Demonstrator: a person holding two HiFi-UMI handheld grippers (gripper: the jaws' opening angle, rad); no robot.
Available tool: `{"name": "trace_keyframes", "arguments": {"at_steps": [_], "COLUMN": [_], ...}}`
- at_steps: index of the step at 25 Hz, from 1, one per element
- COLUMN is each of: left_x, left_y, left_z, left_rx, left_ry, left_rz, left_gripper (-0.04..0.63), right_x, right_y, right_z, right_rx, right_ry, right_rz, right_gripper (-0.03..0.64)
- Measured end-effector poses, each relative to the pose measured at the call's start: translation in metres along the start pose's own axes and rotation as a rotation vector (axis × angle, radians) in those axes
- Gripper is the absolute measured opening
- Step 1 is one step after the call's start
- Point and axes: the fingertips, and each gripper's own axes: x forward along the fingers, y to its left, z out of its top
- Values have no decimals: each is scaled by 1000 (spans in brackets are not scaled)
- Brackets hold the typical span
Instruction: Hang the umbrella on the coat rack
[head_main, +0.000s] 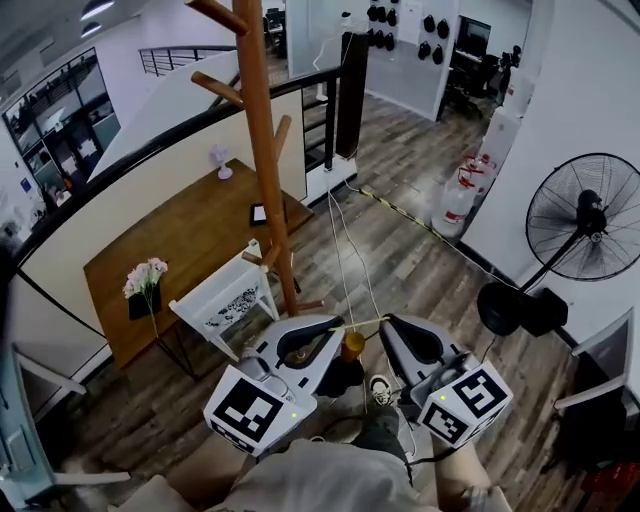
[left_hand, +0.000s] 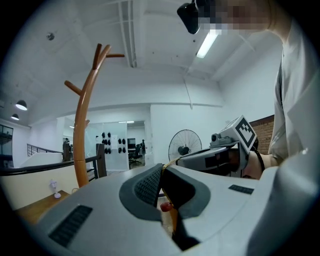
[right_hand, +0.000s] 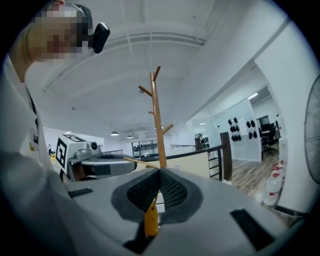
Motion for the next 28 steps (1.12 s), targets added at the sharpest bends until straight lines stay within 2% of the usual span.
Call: {"name": "trace_keyframes", "arguments": {"at_steps": [4,11,21,28], "left_x": [33,107,179,195], "left_y": [12,41,81,93], "left_z": [-2,8,9,14], "left_rx": [-1,-7,-53,-15], "left_ry": [14,29,102,129], "left_rz": [31,159,454,596], "left_gripper": [0,0,0,0], "right_x": [14,42,85,108], "right_y": [-33,-102,-182,-200], "right_z": [2,21,47,60], "right_rx": [0,-19,-43,-67], "right_ry": [12,42,71,49], "right_rz": [81,264,548,685], "right_gripper": [4,5,4,4]}}
